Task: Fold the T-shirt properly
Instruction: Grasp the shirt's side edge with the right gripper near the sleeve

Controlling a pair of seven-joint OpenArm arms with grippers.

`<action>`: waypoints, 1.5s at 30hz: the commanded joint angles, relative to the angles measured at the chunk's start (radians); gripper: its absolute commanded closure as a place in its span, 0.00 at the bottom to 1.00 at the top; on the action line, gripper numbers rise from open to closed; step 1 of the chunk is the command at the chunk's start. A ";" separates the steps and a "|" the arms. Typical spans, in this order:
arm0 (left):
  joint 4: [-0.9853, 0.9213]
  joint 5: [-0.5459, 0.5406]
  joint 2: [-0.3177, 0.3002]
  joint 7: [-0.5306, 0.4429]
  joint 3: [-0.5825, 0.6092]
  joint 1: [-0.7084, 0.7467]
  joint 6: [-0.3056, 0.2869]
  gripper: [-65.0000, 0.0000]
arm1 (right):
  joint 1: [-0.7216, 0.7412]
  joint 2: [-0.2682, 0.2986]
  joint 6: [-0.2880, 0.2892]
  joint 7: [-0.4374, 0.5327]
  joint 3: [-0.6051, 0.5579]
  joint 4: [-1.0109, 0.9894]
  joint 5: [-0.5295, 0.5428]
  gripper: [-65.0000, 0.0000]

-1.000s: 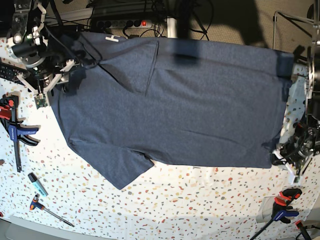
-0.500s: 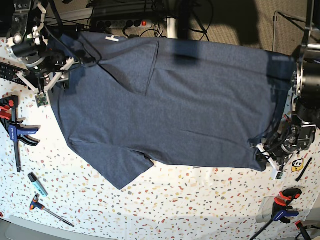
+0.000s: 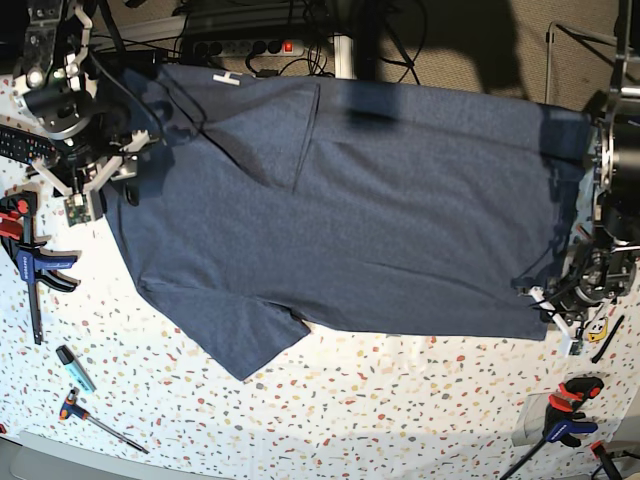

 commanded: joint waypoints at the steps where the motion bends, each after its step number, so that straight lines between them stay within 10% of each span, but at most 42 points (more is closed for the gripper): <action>1: 0.011 -0.003 -0.014 -0.015 0.000 -0.033 0.006 1.00 | 0.024 0.014 0.006 0.045 0.005 0.010 0.003 0.59; 15: 0.011 -0.004 -0.013 0.011 0.000 -0.033 0.006 1.00 | 0.563 0.036 0.029 -0.014 -0.189 -0.521 0.037 0.59; 22: 0.011 -0.004 -0.014 0.036 0.000 -0.033 0.006 1.00 | 0.859 0.033 0.029 -0.019 -0.380 -0.904 -0.036 0.35; 36: 0.011 -0.004 -0.014 0.036 0.000 -0.032 0.006 1.00 | 1.133 0.033 0.134 -0.025 -0.415 -1.447 -0.081 0.36; 45: 0.011 -0.005 -0.014 0.037 0.000 -0.032 0.006 1.00 | 1.131 0.034 0.134 -0.041 -0.415 -1.516 -0.082 0.73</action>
